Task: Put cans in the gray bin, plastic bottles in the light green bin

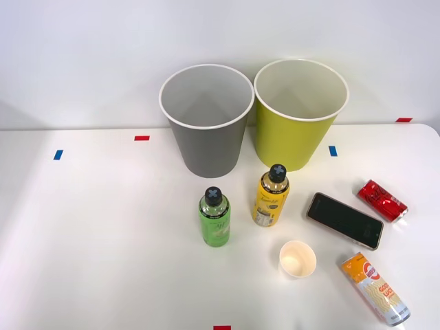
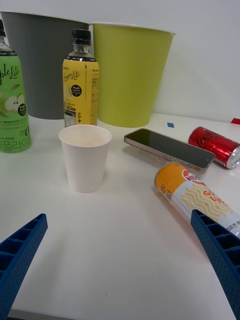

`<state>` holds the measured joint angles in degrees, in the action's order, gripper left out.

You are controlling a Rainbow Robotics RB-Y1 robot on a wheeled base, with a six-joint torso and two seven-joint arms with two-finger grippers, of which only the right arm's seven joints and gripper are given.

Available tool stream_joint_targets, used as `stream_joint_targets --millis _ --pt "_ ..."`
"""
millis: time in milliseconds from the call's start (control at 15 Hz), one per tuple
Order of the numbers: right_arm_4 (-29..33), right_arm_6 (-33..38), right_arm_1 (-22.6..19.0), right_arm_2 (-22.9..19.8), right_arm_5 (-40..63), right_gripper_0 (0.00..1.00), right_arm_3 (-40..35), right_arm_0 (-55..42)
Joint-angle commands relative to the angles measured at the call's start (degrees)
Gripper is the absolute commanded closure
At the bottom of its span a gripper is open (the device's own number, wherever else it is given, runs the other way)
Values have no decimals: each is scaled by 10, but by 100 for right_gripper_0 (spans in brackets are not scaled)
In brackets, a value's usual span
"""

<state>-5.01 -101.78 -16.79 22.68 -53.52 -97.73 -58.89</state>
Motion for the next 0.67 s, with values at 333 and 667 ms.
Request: stream_joint_targets --millis 333,667 --pt "0 0 0 0 0 0 0 0" --pt "0 0 0 0 0 0 0 0"
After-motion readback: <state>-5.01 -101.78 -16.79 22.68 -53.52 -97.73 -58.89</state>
